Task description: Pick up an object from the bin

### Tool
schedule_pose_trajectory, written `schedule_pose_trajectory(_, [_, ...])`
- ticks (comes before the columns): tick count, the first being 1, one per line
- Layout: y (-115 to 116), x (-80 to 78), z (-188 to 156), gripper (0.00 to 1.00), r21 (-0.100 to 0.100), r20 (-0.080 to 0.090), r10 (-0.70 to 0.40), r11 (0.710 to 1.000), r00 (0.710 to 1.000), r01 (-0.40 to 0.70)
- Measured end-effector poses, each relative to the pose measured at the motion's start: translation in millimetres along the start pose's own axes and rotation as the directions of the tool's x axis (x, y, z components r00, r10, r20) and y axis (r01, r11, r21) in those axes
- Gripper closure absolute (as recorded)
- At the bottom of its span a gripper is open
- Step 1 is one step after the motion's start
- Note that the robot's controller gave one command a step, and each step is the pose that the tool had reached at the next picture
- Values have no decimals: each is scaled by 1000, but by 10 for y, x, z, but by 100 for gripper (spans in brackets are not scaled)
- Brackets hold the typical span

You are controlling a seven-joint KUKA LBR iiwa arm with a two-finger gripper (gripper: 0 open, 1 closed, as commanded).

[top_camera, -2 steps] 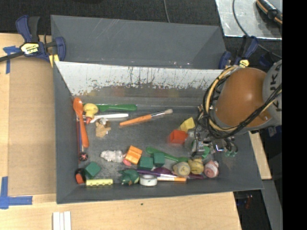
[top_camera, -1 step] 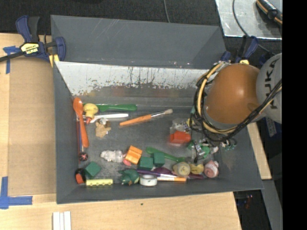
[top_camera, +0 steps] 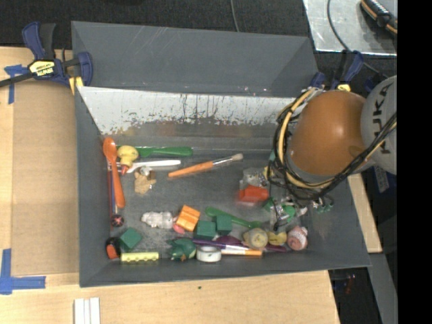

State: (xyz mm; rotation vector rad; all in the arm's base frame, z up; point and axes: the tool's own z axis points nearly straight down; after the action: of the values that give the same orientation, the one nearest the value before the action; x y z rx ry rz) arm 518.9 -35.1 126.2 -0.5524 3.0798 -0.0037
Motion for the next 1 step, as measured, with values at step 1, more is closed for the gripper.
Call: schedule_pose_trajectory(1, [27,-166,353,0,2,8,91,996,996,-91])
